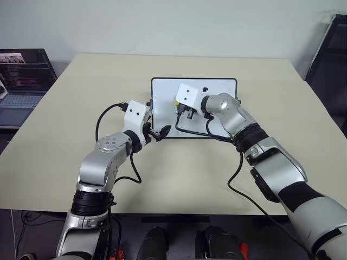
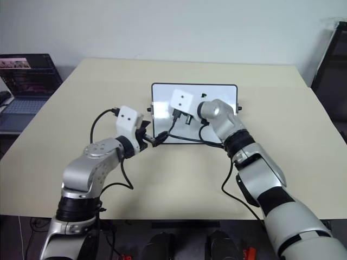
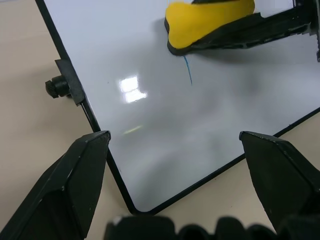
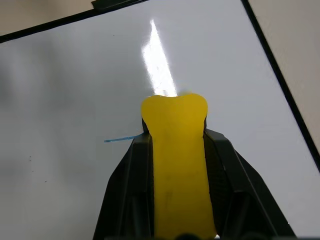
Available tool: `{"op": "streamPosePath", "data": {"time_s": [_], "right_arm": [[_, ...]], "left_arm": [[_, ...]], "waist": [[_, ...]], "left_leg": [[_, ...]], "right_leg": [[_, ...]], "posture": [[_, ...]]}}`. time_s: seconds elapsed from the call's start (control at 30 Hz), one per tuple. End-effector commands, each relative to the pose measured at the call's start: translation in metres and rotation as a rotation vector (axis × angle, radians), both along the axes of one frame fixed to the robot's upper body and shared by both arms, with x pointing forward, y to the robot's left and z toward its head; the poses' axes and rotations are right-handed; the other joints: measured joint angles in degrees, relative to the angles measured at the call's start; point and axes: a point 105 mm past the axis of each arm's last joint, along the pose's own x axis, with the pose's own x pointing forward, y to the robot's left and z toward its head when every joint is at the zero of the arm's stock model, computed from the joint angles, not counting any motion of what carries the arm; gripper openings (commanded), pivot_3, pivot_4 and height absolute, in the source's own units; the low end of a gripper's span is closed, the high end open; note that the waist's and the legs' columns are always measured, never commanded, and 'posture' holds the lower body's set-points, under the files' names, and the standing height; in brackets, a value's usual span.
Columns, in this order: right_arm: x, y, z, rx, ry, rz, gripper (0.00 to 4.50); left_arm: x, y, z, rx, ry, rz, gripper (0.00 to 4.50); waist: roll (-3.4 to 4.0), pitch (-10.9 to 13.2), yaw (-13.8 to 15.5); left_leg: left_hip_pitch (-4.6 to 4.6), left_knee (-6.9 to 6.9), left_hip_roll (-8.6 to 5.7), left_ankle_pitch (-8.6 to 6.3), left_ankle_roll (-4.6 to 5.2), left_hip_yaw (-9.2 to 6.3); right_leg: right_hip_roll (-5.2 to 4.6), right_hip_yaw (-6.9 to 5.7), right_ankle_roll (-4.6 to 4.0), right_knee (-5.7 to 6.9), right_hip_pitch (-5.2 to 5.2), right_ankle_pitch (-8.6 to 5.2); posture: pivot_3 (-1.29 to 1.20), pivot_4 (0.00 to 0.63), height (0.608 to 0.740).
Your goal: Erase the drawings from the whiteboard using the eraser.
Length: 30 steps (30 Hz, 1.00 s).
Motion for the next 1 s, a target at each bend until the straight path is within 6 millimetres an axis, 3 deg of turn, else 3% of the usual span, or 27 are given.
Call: {"op": "streamPosePath", "data": {"time_s": [0.03,0.17,0.27,0.33,0.7,0.9,1.0], "right_arm": [[-0.005,-0.006,-0.011,-0.065,0.054,0.027,1.00],[-0.008,-0.006,-0.008,-0.062,0.048,0.053,1.00],[0.005,-0.006,0.021,0.000,-0.106,-0.025,1.00],[0.010,-0.009,0.029,0.008,-0.152,-0.055,1.00],[-0.006,-0.008,-0.011,-0.144,0.028,0.070,1.00],[0.003,-0.007,0.010,-0.096,-0.105,0.015,1.00],[-0.001,-0.009,-0.002,-0.141,-0.060,0.042,1.00]], "left_arm": [[-0.003,-0.005,0.011,0.006,-0.054,-0.026,4.50],[-0.003,-0.004,0.009,0.008,-0.051,-0.029,4.50],[-0.003,-0.004,0.005,0.014,-0.042,-0.035,4.50],[-0.003,-0.004,0.003,0.021,-0.035,-0.039,4.50],[-0.004,-0.002,-0.002,0.037,-0.028,-0.047,4.50],[-0.006,-0.003,-0.002,0.043,-0.027,-0.052,4.50],[-0.007,-0.003,-0.002,0.044,-0.024,-0.055,4.50]], "waist": [[0.00,0.00,-0.04],[0.00,0.00,-0.06],[0.00,0.00,-0.14],[0.01,0.00,-0.14],[0.00,0.00,-0.17],[0.00,0.00,-0.25],[0.00,0.00,-0.24]], "left_leg": [[0.00,0.00,0.00,0.00,0.00,-0.01],[0.00,0.00,0.00,0.00,0.00,-0.03],[0.00,0.00,0.00,0.00,0.00,-0.02],[0.00,0.00,0.00,0.00,0.00,-0.03],[0.02,0.00,0.00,0.00,0.00,-0.02],[0.04,0.00,0.01,0.00,0.00,-0.02],[0.04,0.00,0.00,0.00,0.00,-0.02]], "right_leg": [[0.00,0.00,0.00,0.00,0.00,0.00],[0.00,-0.01,0.00,0.00,0.01,0.00],[0.00,-0.01,0.00,0.01,0.01,0.00],[0.00,-0.01,0.00,0.02,-0.01,0.00],[0.00,-0.01,0.00,0.00,0.03,0.00],[0.00,0.00,0.00,0.02,0.02,0.00],[0.00,0.00,0.00,0.02,0.02,0.00]], "posture": [[0.00,0.150,0.740],[0.00,0.150,0.740],[0.00,0.150,0.740],[0.00,0.150,0.740],[0.00,0.150,0.740],[0.00,0.150,0.740],[0.00,0.150,0.740]]}}
